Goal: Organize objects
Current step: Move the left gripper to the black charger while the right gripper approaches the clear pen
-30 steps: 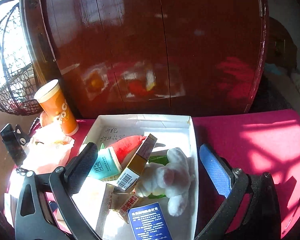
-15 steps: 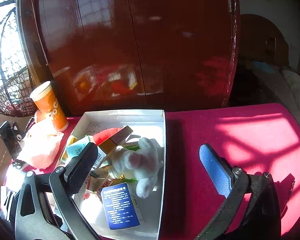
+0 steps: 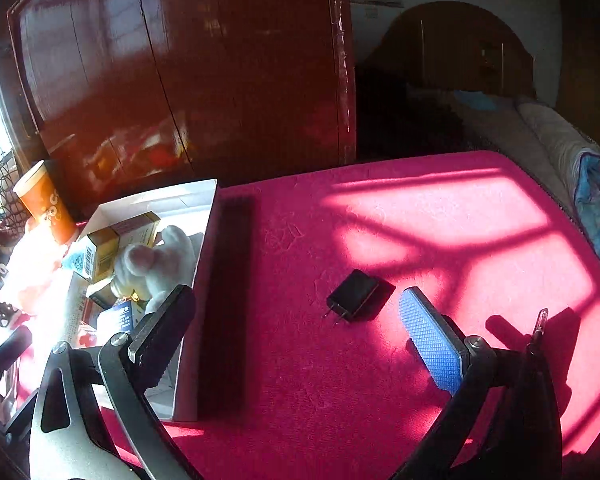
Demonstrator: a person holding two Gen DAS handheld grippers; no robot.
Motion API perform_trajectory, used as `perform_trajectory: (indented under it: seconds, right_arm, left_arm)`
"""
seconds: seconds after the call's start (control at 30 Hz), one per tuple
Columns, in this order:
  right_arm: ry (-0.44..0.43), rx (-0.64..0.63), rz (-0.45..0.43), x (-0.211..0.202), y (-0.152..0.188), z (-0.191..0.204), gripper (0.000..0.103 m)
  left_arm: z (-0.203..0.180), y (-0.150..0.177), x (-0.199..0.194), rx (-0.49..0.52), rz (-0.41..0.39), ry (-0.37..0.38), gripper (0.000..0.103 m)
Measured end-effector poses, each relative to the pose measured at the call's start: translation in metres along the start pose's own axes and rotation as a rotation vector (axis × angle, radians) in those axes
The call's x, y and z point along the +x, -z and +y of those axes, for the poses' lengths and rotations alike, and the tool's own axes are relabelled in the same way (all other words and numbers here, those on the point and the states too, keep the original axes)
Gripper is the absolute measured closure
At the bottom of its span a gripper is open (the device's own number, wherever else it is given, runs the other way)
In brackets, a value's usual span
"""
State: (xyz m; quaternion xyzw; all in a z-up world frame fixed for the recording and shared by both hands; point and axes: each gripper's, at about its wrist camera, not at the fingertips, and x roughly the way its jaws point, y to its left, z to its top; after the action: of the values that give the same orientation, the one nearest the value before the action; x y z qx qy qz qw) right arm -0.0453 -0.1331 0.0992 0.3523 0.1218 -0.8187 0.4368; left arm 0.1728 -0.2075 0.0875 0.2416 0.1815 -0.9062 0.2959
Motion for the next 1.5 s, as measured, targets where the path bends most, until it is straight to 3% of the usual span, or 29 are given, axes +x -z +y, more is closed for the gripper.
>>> perform_trajectory:
  seconds: [0.13,0.33,0.43,0.47,0.67,0.8,0.93,1.0,1.1,1.2,1.4,1.5]
  right_arm:
    - [0.089,0.060,0.028,-0.004,0.019,-0.057,0.000]
    - [0.280,0.244,0.088,-0.013,0.049,-0.179,0.001]
    - [0.280,0.283,0.164,-0.006,0.057,-0.209,0.014]
    - [0.281,0.277,0.170,-0.004,0.058,-0.211,0.018]
    - [0.246,0.208,0.203,0.021,0.058,-0.194,0.021]
    - [0.292,0.132,0.188,0.026,0.061,-0.182,0.021]
    - [0.279,0.077,0.147,0.021,0.068,-0.177,0.022]
    - [0.266,0.077,0.135,0.017,0.070,-0.178,0.025]
    - [0.251,0.066,0.124,0.014,0.072,-0.176,0.041]
    - [0.245,0.062,0.124,0.015,0.071,-0.176,0.042]
    - [0.210,0.086,0.113,0.014,0.071,-0.182,0.042]
    - [0.193,0.094,0.108,0.014,0.071,-0.182,0.042]
  left_arm:
    - [-0.017,0.004,0.003,0.059,0.013,0.023,0.000]
    - [-0.034,0.004,0.017,0.115,0.047,0.032,0.000]
    - [-0.050,0.001,0.035,0.147,0.080,0.064,0.000]
    - [-0.056,0.000,0.042,0.156,0.093,0.075,0.000]
    - [-0.095,-0.015,0.086,0.223,0.164,0.088,0.000]
    - [-0.114,-0.022,0.119,0.247,0.199,0.088,0.000]
    - [-0.129,-0.026,0.163,0.274,0.249,0.091,0.000]
    - [-0.139,-0.026,0.181,0.306,0.264,0.096,0.000]
    - [-0.147,-0.026,0.209,0.303,0.290,0.087,0.000]
    - [-0.152,-0.024,0.232,0.283,0.320,0.087,0.000]
    - [-0.153,-0.011,0.245,0.352,0.345,0.068,0.002]
    - [-0.155,-0.011,0.242,0.379,0.338,0.109,0.012]
